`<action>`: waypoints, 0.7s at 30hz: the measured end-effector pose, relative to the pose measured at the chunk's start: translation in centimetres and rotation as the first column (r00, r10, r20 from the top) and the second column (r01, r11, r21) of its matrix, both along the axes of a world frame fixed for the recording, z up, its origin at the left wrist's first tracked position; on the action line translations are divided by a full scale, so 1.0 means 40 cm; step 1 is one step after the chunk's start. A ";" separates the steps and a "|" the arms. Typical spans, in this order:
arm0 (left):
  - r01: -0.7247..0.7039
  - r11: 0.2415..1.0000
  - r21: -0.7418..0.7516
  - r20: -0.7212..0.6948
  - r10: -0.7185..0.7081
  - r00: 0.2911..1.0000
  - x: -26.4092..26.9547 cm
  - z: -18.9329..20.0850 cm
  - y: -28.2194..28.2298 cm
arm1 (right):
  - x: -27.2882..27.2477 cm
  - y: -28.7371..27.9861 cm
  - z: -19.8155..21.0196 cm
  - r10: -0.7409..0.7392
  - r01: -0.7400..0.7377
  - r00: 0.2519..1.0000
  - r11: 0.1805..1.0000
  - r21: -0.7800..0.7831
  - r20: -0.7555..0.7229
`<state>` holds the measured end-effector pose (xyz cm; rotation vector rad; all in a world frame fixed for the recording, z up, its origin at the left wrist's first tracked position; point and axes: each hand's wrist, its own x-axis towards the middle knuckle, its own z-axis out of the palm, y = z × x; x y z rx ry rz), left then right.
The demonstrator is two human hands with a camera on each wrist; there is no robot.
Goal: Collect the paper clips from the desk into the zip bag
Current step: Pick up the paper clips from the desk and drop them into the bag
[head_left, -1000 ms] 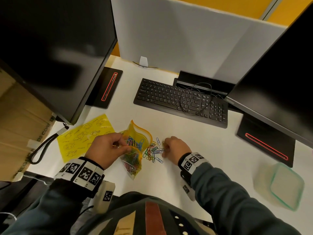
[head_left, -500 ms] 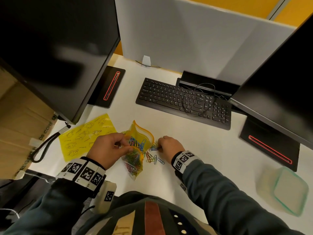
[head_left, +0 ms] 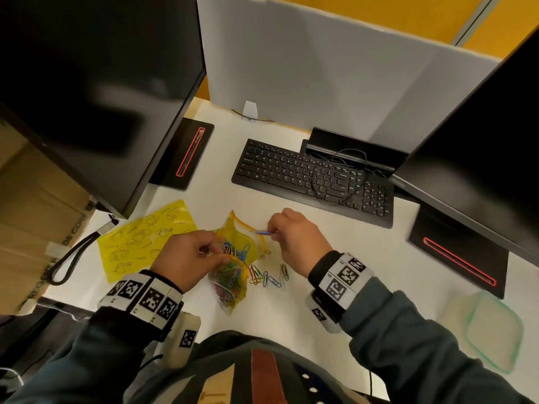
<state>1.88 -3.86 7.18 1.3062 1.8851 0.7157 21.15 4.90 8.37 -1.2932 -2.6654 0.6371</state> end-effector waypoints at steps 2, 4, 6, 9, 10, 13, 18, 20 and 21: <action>-0.002 1.000 0.004 0.004 0.002 1.000 0.002 0.003 0.001 | -0.040 -0.004 0.017 0.115 -0.116 0.992 0.993 0.022 0.048; -0.008 1.000 -0.001 0.020 0.008 1.000 0.001 0.005 0.000 | -0.056 0.002 0.017 0.120 -0.120 0.992 0.993 -0.009 0.027; -0.012 1.000 -0.002 0.028 0.012 1.000 -0.001 0.006 -0.003 | -0.031 0.021 0.003 -0.013 0.010 0.999 0.998 -0.059 -0.045; -0.017 1.000 0.005 0.017 0.017 1.000 -0.004 0.006 -0.011 | 0.072 0.049 -0.056 -0.260 0.267 0.963 0.957 -0.111 0.077; -0.016 1.000 0.005 0.018 0.016 1.000 -0.006 0.006 -0.013 | 0.109 0.048 -0.078 -0.295 0.320 0.939 0.937 -0.139 0.175; -0.003 1.000 0.005 -0.004 0.003 1.000 -0.013 0.006 -0.015 | 0.179 0.027 -0.134 -0.236 0.329 0.905 0.915 -0.233 0.354; 0.012 1.000 0.002 -0.015 -0.012 1.000 -0.015 0.010 -0.014 | 0.186 -0.005 -0.179 -0.253 0.342 0.908 0.908 -0.241 0.335; 0.016 1.000 -0.005 -0.020 -0.016 1.000 -0.016 0.008 -0.014 | 0.173 -0.012 -0.187 -0.274 0.353 0.902 0.913 -0.204 0.333; 0.015 1.000 -0.009 -0.020 -0.015 1.000 -0.016 0.007 -0.013 | 0.163 -0.013 -0.191 -0.269 0.344 0.903 0.920 -0.187 0.335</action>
